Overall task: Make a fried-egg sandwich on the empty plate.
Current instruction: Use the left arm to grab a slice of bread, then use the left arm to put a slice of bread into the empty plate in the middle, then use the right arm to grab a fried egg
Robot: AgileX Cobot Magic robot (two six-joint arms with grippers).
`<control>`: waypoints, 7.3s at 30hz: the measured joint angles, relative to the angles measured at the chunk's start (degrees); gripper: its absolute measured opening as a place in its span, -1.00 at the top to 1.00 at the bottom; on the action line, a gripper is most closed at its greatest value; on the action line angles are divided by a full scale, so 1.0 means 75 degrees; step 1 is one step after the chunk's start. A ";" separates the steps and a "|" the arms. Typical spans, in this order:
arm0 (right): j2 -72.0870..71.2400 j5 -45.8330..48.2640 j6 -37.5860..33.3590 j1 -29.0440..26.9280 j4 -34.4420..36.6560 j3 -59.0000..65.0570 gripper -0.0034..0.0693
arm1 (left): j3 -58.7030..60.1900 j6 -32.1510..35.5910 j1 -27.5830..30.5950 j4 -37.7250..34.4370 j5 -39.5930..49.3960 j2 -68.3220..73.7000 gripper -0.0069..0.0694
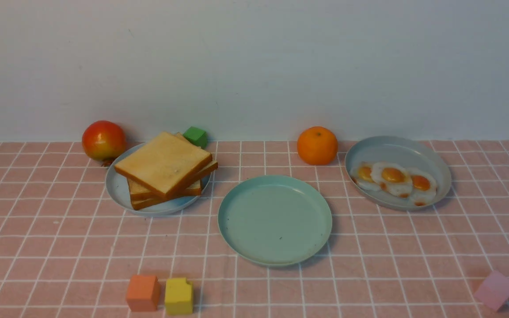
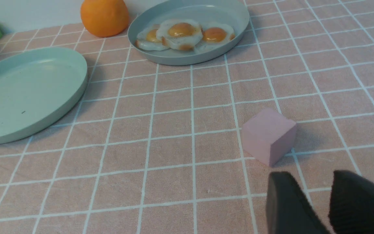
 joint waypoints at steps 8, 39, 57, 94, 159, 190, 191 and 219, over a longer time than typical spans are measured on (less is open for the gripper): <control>0.0000 0.0000 0.0000 0.0000 0.0000 0.0000 0.25 | 0.0000 0.0000 0.0000 0.0000 0.0000 0.0000 0.19; 0.0000 0.0000 0.0000 0.0000 0.0000 0.0000 0.25 | 0.0071 -0.1743 0.0000 -0.2783 -0.2489 0.0000 0.19; 0.0000 -0.0864 0.1033 0.0000 0.0986 0.0064 0.25 | -0.4260 0.1949 0.0000 -0.3695 0.3587 0.4140 0.79; 0.4846 0.5948 -0.1012 0.2765 0.1473 -0.7713 0.80 | -1.3012 0.1291 -0.2972 0.1924 0.3892 1.5174 0.05; 0.4392 0.6301 -0.1018 0.2765 0.1674 -0.7713 0.67 | -1.2667 0.1657 -0.5634 0.2034 0.2160 1.5955 0.79; 0.5843 0.6022 -0.1011 0.2765 0.1107 -0.7713 0.63 | -1.4679 0.0834 -0.5634 0.0436 0.6167 1.3715 0.60; 0.6110 0.5918 -0.1011 0.2765 0.0965 -0.7713 0.63 | -1.4538 0.0855 -0.5634 0.0350 0.6223 1.3327 0.75; 1.4503 0.1275 -0.2643 0.1885 -0.2490 -1.0453 -0.29 | -0.6017 0.0017 -0.5634 -0.0470 0.2057 0.5077 0.79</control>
